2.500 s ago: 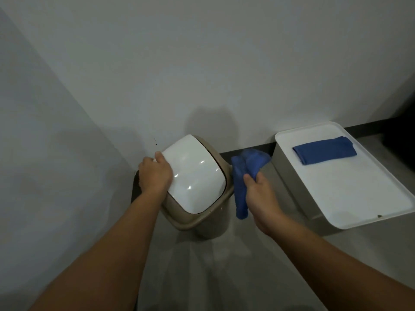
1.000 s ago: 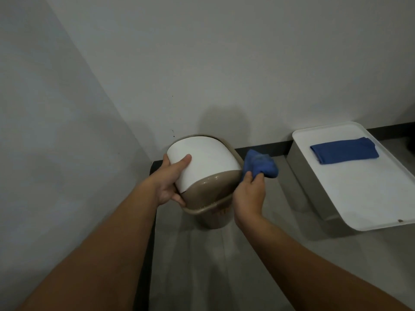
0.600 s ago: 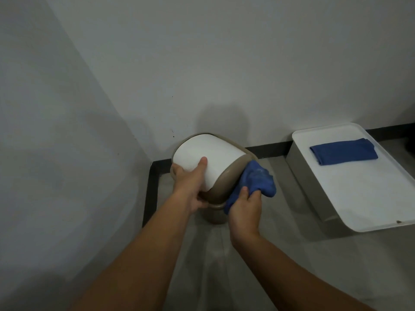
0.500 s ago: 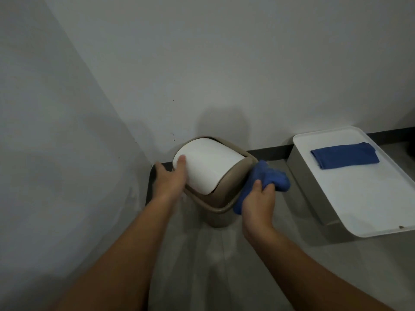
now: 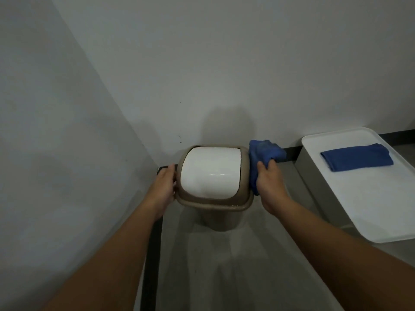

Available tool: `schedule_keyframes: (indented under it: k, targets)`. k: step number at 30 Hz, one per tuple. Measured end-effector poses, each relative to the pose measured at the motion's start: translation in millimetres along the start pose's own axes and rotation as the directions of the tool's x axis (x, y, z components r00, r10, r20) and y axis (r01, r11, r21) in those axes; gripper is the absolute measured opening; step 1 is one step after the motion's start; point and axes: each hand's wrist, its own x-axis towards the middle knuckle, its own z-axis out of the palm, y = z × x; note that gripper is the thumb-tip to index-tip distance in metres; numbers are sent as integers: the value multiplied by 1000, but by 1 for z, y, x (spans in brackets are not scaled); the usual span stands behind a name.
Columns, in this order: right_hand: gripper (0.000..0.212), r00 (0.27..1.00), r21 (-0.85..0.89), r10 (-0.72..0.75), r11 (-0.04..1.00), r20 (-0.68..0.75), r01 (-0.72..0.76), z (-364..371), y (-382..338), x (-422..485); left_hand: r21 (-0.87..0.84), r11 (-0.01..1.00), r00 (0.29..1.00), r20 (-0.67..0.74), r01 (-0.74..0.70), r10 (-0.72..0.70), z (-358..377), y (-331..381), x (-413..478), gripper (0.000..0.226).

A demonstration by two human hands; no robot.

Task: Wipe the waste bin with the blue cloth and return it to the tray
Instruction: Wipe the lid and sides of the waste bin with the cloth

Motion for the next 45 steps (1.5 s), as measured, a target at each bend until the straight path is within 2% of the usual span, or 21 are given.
schedule_keyframes:
  k: [3,6,8,12,15,18,20,23,27,30,33,35,37,39,41,43,45]
  targets:
    - [31,996,68,31,997,87,-37,-3,-1,10,-46,997,990,128,63,-57,8,-4,-8,47]
    - [26,986,111,39,992,161,-58,-4,2,14,-65,988,976,174,141,-128,12,-1,-16,44]
    - [16,985,140,28,989,171,-52,-3,2,12,-74,986,976,171,149,-134,15,2,-16,47]
    - [14,983,154,18,987,181,-46,-2,-2,15,-137,979,984,114,149,-134,20,4,-18,45]
    - [12,979,68,22,997,204,-36,-4,-8,23,-173,959,968,154,224,-198,10,3,-15,70]
    - [24,967,-35,12,999,256,-3,-3,-14,33,-151,930,926,240,334,-293,-5,4,-10,101]
    - [25,958,-69,1,997,288,20,-2,-17,36,-118,927,911,265,356,-316,-7,3,-9,106]
    - [26,951,-111,11,994,310,25,-1,-22,39,-183,910,908,276,373,-316,-1,-5,-13,100]
    - [20,962,-139,52,990,268,-15,-7,-24,25,-260,903,934,199,342,-296,10,-11,-18,82]
    - [10,995,-151,19,988,101,-4,-13,-9,-9,-304,894,942,169,329,-289,17,-13,-22,69]
    - [9,995,-84,-20,996,-96,12,-3,7,-49,-353,870,935,207,344,-286,28,-11,-29,74]
    - [10,987,11,13,1000,-158,-12,9,14,-66,-350,871,932,235,345,-275,41,-10,-37,82]
    - [11,985,71,45,997,-164,-34,20,17,-75,-360,862,926,256,356,-276,57,-8,-43,88]
    - [15,987,62,29,998,-160,-19,27,18,-80,-387,847,923,274,364,-272,71,-6,-48,86]
    - [10,991,47,-7,999,-133,13,30,19,-86,-399,847,928,272,350,-255,79,-5,-49,85]
    - [10,999,19,0,1000,-53,1,28,26,-94,-411,846,932,270,338,-241,81,-3,-50,84]
    - [13,996,6,68,998,54,-68,20,33,-99,-424,840,933,267,339,-242,81,-2,-51,82]
